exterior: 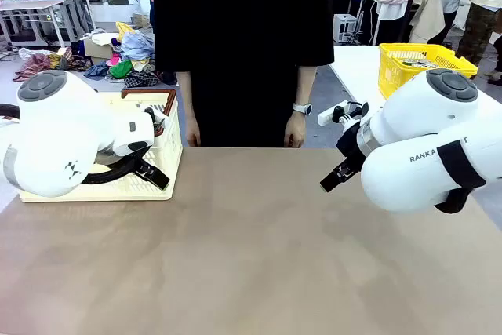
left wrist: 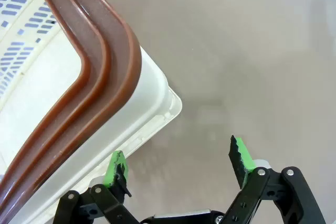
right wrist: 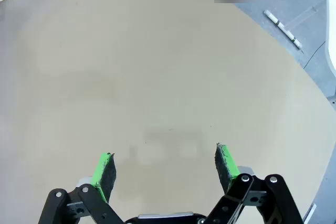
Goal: Place the drinks into the Shopping basket.
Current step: Pick up one drink and place it into the Shopping basket.
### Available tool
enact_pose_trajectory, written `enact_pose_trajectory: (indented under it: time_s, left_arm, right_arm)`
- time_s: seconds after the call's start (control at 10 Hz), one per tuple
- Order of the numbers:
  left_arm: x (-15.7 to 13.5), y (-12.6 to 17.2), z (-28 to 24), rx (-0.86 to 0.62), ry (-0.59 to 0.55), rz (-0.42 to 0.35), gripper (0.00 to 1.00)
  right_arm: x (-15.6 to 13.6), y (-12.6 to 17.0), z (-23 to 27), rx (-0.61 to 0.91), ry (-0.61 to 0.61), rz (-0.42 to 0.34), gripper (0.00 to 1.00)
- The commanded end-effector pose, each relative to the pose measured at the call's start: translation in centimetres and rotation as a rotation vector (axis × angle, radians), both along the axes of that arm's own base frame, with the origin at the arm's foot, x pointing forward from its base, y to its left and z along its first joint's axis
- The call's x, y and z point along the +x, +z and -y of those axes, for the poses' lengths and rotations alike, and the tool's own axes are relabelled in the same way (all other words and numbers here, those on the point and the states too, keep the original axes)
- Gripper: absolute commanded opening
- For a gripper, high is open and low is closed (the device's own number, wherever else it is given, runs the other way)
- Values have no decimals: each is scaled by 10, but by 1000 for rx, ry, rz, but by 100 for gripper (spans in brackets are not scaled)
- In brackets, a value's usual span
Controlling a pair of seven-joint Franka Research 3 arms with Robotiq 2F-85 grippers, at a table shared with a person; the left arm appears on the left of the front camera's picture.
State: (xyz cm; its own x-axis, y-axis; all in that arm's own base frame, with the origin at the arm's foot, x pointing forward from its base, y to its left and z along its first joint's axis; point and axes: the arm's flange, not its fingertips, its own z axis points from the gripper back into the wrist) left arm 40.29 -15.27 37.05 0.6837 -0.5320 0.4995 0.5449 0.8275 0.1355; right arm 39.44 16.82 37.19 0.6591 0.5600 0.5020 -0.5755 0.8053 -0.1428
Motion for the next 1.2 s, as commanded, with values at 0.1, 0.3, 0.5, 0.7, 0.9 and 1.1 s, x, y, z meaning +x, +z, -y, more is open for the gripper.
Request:
enact_pose_trajectory:
  time_s: [0.1, 0.3, 0.5, 0.7, 0.9, 1.1]
  left_arm:
    - [0, 0, 0, 0, 0, 0, 100]
    - [0, 0, 0, 0, 0, 0, 100]
    - [0, 0, 0, 0, 0, 0, 100]
    - [0, 0, 0, 0, 0, 0, 100]
    - [0, 0, 0, 0, 0, 0, 100]
    - [0, 0, 0, 0, 0, 0, 100]
  right_arm:
    - [0, 0, 0, 0, 0, 1, 100]
    - [0, 0, 0, 0, 0, 1, 100]
    - [0, 0, 0, 0, 0, 1, 100]
    - [0, 0, 0, 0, 0, 1, 100]
    - [0, 0, 0, 0, 0, 1, 100]
    - [0, 0, 0, 0, 0, 1, 100]
